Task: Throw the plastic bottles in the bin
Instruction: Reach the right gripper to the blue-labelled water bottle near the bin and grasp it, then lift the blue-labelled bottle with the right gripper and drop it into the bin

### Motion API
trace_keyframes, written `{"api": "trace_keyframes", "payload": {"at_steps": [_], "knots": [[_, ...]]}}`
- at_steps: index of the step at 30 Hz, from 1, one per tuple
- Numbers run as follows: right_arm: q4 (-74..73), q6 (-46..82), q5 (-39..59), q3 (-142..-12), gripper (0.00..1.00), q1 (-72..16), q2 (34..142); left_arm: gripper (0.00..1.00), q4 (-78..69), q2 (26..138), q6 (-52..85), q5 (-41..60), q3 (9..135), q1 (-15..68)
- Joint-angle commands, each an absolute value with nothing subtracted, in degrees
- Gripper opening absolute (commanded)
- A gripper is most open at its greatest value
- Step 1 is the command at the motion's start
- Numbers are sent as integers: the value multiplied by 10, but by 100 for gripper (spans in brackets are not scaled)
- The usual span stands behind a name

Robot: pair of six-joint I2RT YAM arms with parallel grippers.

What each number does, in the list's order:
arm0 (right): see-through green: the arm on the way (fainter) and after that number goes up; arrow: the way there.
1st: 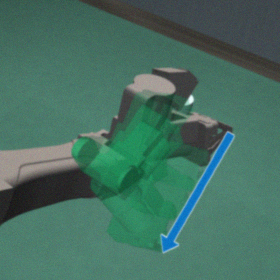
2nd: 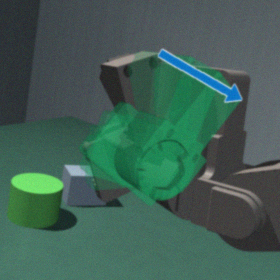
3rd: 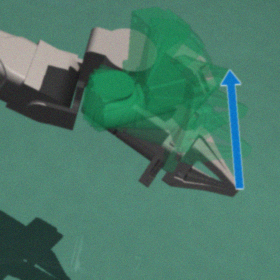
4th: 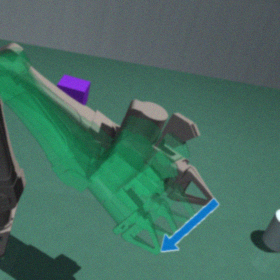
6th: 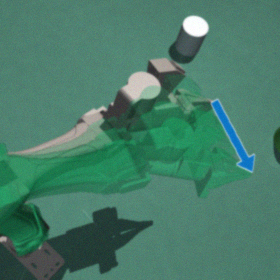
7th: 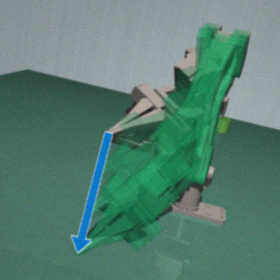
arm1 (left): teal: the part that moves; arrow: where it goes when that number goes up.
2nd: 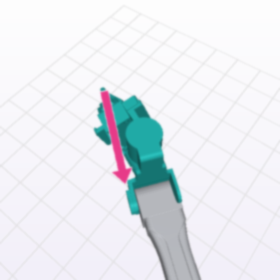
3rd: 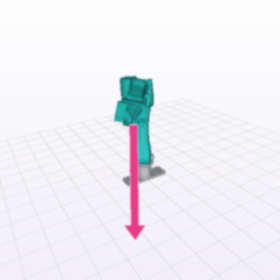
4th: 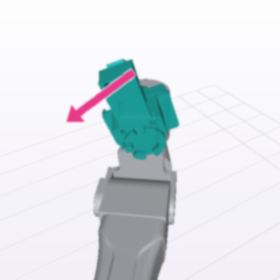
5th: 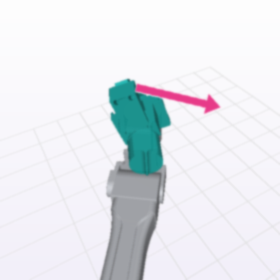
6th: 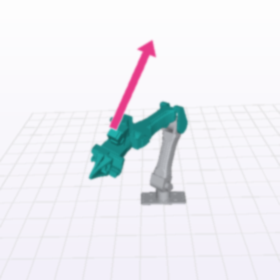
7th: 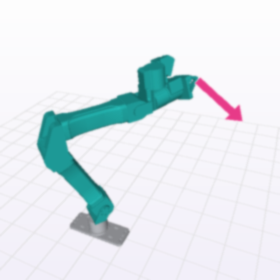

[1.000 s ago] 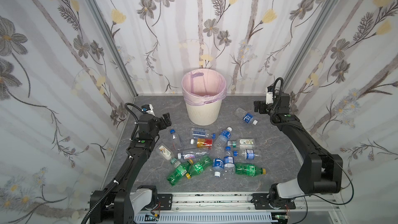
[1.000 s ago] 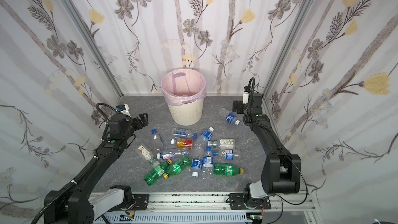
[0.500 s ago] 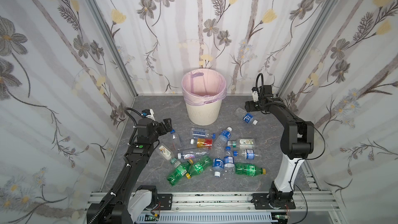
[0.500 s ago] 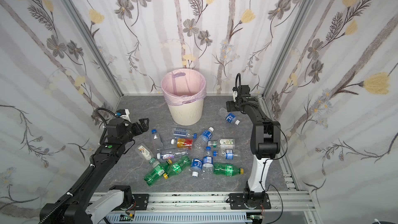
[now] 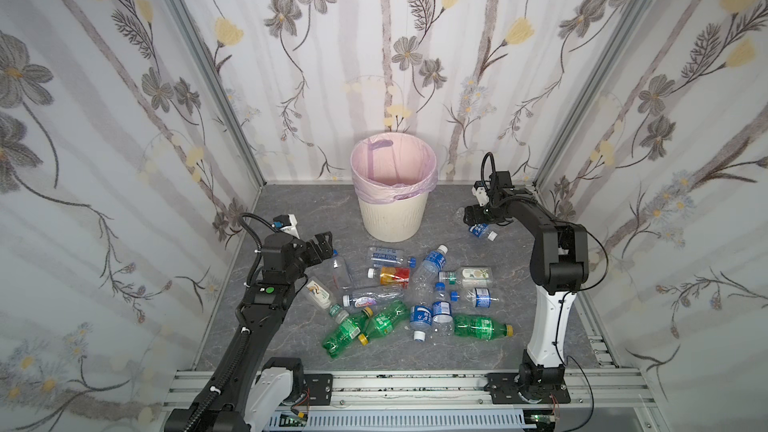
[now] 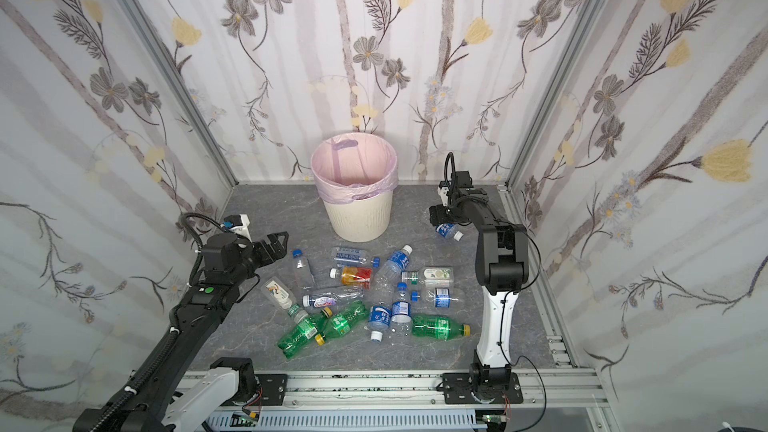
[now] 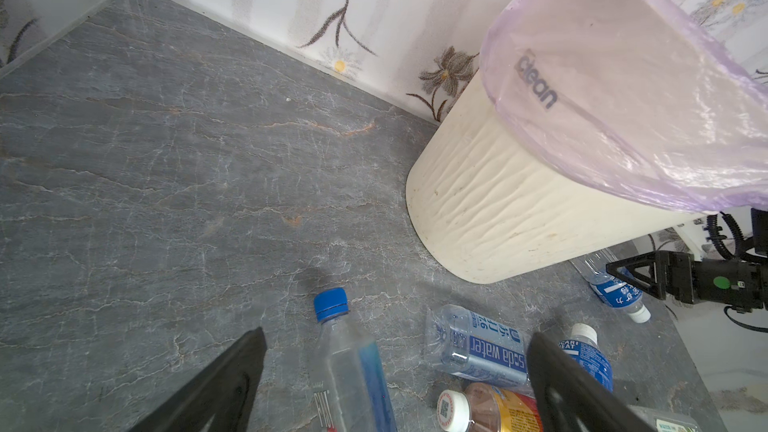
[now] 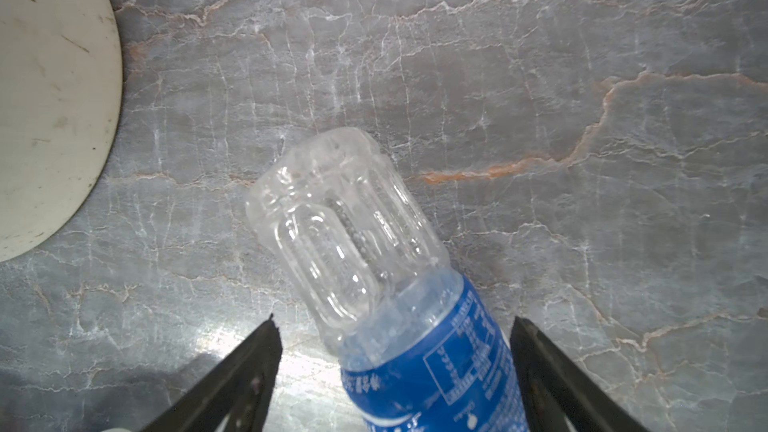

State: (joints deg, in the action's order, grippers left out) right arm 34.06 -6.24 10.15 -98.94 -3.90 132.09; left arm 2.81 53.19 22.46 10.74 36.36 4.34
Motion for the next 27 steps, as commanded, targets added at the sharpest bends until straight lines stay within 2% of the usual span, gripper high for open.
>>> {"api": "trace_keyframes", "payload": {"at_steps": [1, 4, 14, 23, 27], "knots": [[339, -58, 119, -993, 87, -44, 1330, 100, 25, 530, 228, 113, 362, 44], [340, -54, 118, -993, 86, -47, 1337, 100, 25, 531, 228, 113, 362, 44], [358, -34, 106, -993, 72, -53, 1347, 100, 25, 527, 229, 107, 361, 43], [366, -12, 101, -1000, 70, -64, 1355, 100, 24, 530, 230, 104, 361, 43], [366, -7, 98, -1000, 64, -65, 1354, 100, 24, 526, 230, 103, 359, 43]]}}
